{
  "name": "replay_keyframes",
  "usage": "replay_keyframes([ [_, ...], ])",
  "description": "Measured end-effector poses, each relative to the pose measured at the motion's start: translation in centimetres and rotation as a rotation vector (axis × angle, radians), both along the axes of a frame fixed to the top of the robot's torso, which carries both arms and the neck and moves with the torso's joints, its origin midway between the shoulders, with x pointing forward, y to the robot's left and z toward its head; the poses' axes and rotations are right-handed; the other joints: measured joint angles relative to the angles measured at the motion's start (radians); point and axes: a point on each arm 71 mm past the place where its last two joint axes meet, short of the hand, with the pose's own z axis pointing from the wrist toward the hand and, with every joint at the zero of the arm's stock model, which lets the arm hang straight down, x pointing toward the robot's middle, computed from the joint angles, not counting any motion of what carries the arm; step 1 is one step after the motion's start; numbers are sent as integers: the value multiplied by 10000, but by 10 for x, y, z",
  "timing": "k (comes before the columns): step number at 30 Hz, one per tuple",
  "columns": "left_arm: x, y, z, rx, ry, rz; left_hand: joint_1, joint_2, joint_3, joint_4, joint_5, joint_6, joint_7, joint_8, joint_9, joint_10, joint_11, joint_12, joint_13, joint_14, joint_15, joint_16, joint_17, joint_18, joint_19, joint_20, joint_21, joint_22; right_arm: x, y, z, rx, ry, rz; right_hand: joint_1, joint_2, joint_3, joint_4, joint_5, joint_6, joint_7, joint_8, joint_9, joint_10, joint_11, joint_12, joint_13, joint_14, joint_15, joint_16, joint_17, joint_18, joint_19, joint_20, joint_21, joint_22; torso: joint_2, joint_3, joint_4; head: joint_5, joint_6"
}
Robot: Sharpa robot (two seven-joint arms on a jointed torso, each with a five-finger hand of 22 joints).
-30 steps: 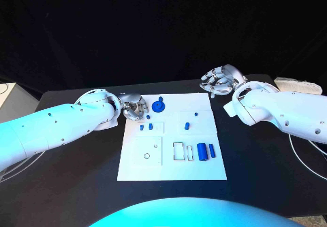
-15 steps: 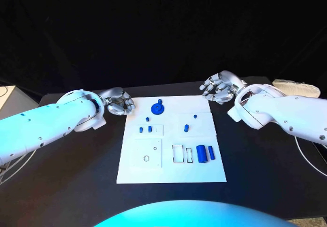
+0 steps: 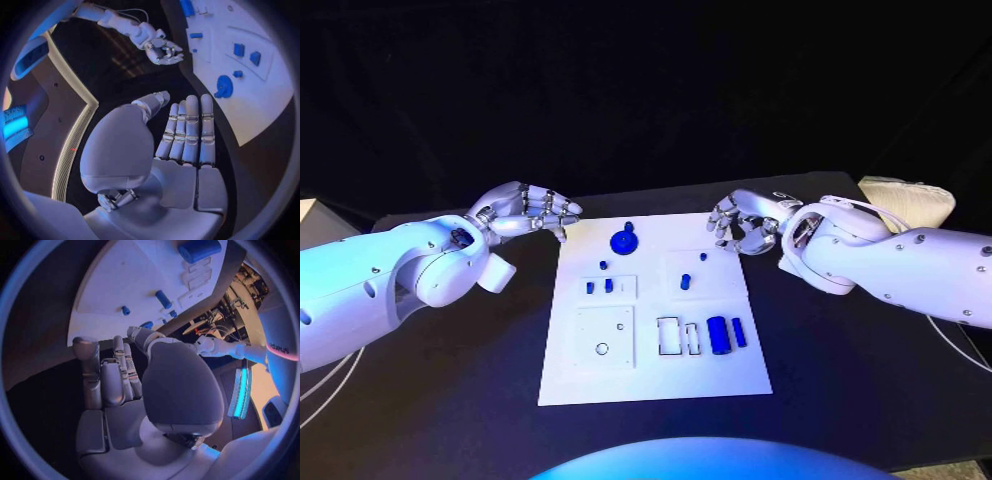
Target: Assemble the parts on the task board
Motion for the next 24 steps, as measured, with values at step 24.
replay_keyframes([
  [24, -10, -2, 9, -2115, 314, 12, 140, -50, 0, 0, 0, -10, 94, -51, -84, 405, 73, -1031, -156, 8, 107, -1214, -448, 0, 26, 89, -880, -595, -8, 33, -33, -1727, -643, 284, 0, 3, 124, -32, 135, 210, 49, -191, -29, 64, 62, -335, -430, 34, 36, 137, 177, 4, 2, 3, 186, 198, -18, -135, 42, -157, -31],
])
